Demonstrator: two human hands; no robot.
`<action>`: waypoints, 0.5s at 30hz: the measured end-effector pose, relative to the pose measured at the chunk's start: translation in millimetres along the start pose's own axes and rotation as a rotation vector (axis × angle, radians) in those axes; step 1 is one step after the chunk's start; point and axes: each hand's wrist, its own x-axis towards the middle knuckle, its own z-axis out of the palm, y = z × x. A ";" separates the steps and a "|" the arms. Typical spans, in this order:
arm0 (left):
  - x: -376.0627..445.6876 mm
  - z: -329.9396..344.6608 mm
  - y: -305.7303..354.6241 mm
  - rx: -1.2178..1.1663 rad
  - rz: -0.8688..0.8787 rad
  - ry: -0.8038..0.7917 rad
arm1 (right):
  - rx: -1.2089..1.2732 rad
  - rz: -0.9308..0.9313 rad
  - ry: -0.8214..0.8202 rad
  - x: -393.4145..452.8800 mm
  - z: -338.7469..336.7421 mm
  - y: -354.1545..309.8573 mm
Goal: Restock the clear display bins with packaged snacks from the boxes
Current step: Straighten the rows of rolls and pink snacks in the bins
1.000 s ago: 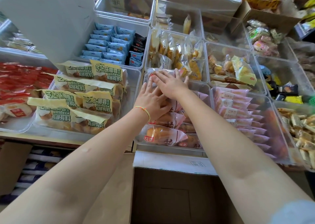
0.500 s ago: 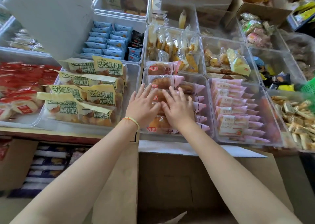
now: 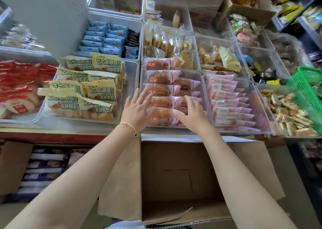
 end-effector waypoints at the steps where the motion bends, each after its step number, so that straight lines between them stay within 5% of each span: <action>1: -0.2 -1.3 1.9 0.000 -0.008 0.006 | -0.037 0.013 -0.029 -1.1 1.6 0.8; 8: 7.7 -35.6 47.6 -0.120 0.006 0.270 | 0.222 -0.074 0.208 -18.5 -23.1 -1.8; 15: 40.2 -33.7 172.3 -0.101 0.136 0.125 | 0.280 -0.050 0.271 -15.5 -73.9 89.4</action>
